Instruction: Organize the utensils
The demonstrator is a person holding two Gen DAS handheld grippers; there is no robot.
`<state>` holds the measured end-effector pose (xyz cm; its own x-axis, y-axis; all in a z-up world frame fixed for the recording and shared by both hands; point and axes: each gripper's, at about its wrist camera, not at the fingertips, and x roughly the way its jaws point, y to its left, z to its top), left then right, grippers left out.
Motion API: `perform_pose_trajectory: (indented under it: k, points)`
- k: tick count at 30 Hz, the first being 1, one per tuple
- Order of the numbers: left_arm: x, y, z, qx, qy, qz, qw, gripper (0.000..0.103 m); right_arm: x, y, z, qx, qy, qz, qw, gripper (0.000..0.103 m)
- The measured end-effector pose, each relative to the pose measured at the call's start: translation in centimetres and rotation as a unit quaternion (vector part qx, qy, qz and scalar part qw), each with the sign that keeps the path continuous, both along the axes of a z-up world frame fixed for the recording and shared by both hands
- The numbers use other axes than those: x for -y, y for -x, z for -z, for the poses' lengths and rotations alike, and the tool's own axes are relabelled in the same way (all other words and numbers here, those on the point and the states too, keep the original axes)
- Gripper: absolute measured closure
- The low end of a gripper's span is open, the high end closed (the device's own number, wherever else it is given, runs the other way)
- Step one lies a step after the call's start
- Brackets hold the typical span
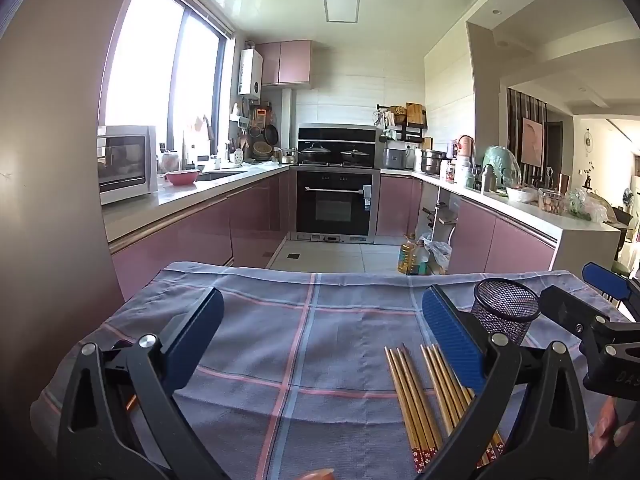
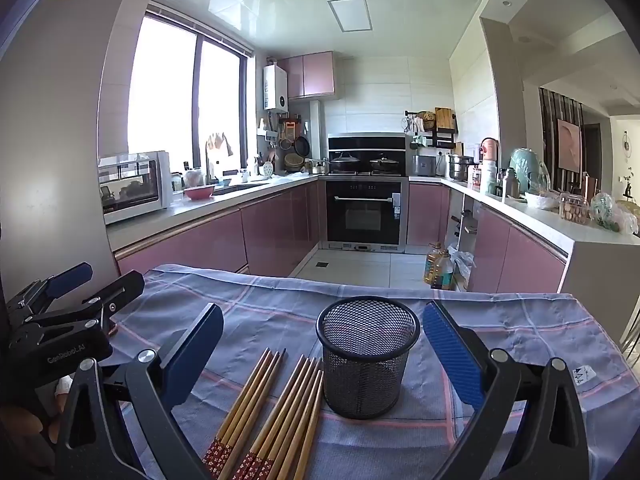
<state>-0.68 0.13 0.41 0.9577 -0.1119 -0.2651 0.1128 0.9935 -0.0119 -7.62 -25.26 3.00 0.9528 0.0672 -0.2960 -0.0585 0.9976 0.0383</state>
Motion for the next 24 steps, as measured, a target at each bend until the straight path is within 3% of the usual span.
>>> perform_pose_trajectory:
  k: [24]
  points:
    - [0.06,-0.12,-0.12,0.001,0.004,0.004,1.0,0.005,0.59,-0.05,-0.01,0.0,0.0,0.0,1.0,0.006]
